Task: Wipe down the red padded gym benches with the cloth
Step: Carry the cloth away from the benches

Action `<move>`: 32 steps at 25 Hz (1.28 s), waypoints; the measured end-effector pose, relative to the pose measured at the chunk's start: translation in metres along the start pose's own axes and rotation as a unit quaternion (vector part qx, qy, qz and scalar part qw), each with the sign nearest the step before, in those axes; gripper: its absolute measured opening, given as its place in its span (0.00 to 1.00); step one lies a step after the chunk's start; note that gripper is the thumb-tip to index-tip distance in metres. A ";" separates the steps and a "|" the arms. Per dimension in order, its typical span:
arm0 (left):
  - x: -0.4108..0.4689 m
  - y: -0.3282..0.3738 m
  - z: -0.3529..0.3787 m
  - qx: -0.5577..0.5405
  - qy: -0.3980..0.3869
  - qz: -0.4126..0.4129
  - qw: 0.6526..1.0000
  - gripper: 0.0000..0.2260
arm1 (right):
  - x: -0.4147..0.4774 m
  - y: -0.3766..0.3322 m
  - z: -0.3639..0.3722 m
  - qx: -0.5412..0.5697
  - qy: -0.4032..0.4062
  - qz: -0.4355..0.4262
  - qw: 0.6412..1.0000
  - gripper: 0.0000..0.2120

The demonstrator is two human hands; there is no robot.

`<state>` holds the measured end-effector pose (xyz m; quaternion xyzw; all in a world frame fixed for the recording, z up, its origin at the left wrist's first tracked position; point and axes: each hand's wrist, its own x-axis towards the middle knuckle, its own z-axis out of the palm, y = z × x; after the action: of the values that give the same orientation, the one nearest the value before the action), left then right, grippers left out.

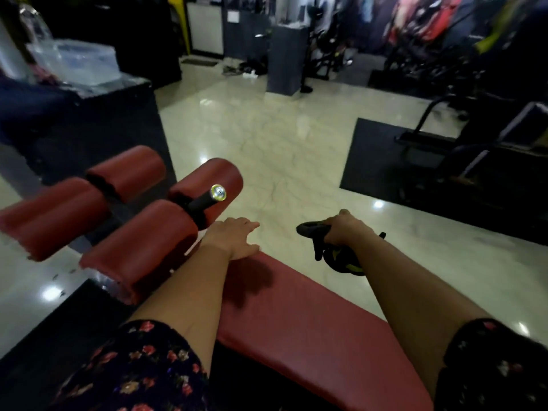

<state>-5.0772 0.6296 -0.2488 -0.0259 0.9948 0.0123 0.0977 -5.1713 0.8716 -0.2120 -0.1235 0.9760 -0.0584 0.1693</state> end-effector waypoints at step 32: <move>-0.097 0.690 -0.028 0.067 0.020 0.445 0.893 0.29 | -0.480 0.554 0.012 0.073 0.097 0.434 0.893 0.10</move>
<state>-5.0244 1.3229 -0.1884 0.4260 0.9024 -0.0124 0.0632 -4.8526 1.5296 -0.1577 0.3317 0.9370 -0.0616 0.0909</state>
